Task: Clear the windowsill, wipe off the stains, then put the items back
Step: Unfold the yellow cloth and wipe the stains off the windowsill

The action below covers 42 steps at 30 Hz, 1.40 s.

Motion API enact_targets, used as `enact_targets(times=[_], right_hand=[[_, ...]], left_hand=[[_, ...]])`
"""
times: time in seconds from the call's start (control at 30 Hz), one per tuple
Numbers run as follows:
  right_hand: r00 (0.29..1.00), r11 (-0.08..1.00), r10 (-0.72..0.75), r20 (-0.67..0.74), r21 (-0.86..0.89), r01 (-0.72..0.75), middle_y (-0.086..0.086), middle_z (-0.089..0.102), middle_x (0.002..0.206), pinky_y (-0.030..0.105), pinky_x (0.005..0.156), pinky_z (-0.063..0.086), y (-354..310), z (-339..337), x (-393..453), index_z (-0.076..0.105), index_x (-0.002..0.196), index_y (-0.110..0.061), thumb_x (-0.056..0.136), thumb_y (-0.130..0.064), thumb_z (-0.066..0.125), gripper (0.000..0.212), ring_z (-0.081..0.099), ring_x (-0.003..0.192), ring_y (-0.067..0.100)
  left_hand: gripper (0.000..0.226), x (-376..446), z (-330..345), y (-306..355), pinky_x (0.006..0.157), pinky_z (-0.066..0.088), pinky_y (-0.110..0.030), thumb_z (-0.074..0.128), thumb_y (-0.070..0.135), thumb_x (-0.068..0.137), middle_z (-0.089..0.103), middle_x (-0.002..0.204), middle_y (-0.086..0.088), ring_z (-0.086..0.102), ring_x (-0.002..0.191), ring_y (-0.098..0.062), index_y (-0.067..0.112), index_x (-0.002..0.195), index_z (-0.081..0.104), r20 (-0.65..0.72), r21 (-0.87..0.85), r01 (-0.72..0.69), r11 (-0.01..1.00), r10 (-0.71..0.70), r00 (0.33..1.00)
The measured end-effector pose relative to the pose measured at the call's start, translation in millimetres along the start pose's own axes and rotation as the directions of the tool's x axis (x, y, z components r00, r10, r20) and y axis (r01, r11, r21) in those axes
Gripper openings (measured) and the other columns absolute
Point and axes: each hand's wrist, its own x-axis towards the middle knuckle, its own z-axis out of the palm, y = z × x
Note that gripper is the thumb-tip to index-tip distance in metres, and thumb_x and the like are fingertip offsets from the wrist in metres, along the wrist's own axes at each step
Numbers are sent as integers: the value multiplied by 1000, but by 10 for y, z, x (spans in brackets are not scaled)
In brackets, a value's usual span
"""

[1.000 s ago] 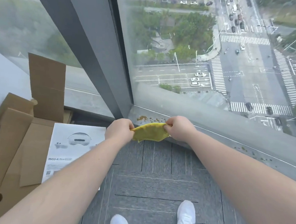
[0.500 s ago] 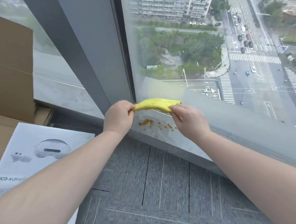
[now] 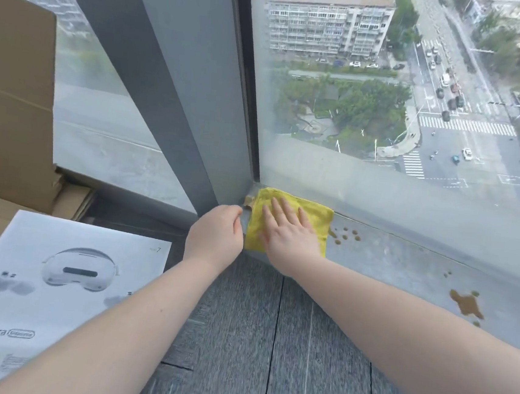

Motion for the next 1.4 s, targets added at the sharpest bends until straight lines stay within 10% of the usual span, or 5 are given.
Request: enact_targets(times=[0.4,0.83,1.4], right_hand=[[993,995,76,-88,69,-70,-10,-5,163,40,121,-12,206,175,111,2,155,-29,98,-56,11,64,-10,149,7],[954,954,299,-27,-1,-299,-19,-10,160,34,121,-12,1554,192,-1140,-8,153,-36,83,-71,-7,78,-13,147,0],[958,958,285,-13,5,-285,-15,-7,162,38,122,-7,1262,191,-885,-4,154,-31,99,-55,15,63,-9,149,3]], left_hand=[[56,332,369,140,118,18,-33,27,19,101,4,163,-1,8,149,-14,11,154,10,353,191,-138,972,64,934],[57,180,794,904,122,3,-33,16,30,103,-8,162,1,-4,150,-13,13,154,-1,558,232,-485,843,293,776],[54,295,707,908,119,12,-32,22,25,102,7,162,1,15,148,-15,14,154,12,554,300,-585,754,361,750]])
